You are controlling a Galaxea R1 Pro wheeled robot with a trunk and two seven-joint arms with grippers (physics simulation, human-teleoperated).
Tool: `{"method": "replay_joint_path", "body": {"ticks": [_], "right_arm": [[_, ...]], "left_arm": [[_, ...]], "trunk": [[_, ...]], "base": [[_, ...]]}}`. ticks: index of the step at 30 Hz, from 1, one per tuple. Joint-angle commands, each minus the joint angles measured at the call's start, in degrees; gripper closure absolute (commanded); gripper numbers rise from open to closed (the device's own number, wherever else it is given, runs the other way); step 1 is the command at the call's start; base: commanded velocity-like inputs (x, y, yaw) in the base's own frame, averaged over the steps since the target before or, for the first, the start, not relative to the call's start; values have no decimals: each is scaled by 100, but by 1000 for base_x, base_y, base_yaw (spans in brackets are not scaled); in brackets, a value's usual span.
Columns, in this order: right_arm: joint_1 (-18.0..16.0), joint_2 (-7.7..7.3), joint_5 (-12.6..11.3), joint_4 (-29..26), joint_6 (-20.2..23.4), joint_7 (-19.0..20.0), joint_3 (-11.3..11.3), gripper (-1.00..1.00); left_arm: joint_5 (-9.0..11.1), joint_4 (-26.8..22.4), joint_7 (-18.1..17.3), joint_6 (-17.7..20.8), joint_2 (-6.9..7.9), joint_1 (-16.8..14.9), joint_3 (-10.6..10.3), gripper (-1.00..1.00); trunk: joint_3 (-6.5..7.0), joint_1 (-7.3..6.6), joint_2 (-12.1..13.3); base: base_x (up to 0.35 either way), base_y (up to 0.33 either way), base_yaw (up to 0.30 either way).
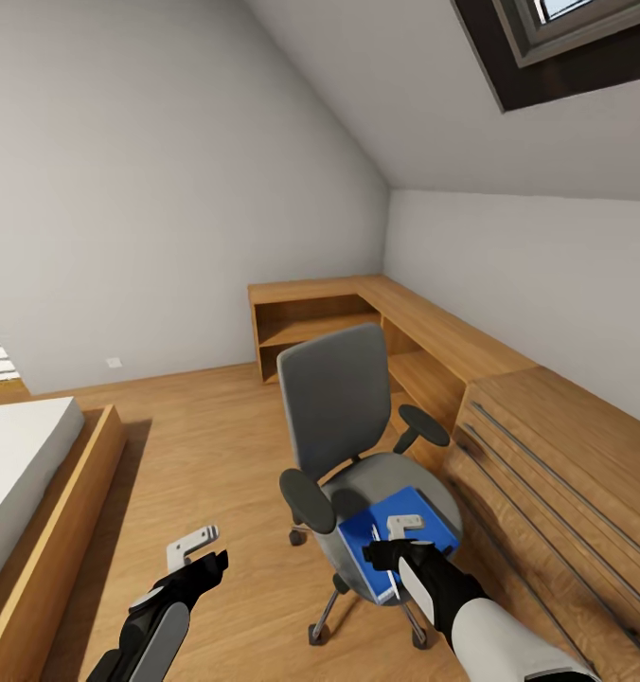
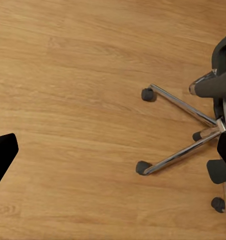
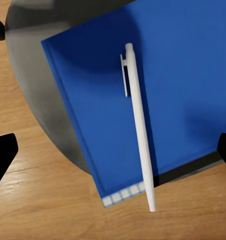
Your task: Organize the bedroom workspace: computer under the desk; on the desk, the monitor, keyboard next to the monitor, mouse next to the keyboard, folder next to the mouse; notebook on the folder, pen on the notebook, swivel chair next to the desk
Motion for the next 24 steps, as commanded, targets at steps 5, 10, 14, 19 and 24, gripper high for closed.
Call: {"method": "replay_joint_path", "body": {"ticks": [5,10,14,19,24], "right_arm": [[-2,-8,-26,-13,-4,-8,40,-100],[-2,-34,-24,-9,-157,-12,40,-100],[-2,-101,-21,5,-374,-10,46,-100],[-2,-117,49,-4,-542,-1,51,-100],[-2,-120,212,18,-766,9,45,-100]], "left_arm": [[37,-6,55,0,6,-6,-17,-100],[30,-6,52,-1,5,-5,-23,-100],[27,-5,47,-1,5,-6,-24,-100],[17,-7,52,-1,-1,-5,-33,-100],[4,-12,69,-1,-12,-4,-40,-100]], "trunk": [[-8,0,-4],[-8,0,-4],[-9,0,-4],[-9,0,-4],[-9,0,-4]], "base": [[0,0,0],[0,0,0],[0,0,0],[0,0,0],[0,0,0]]}}
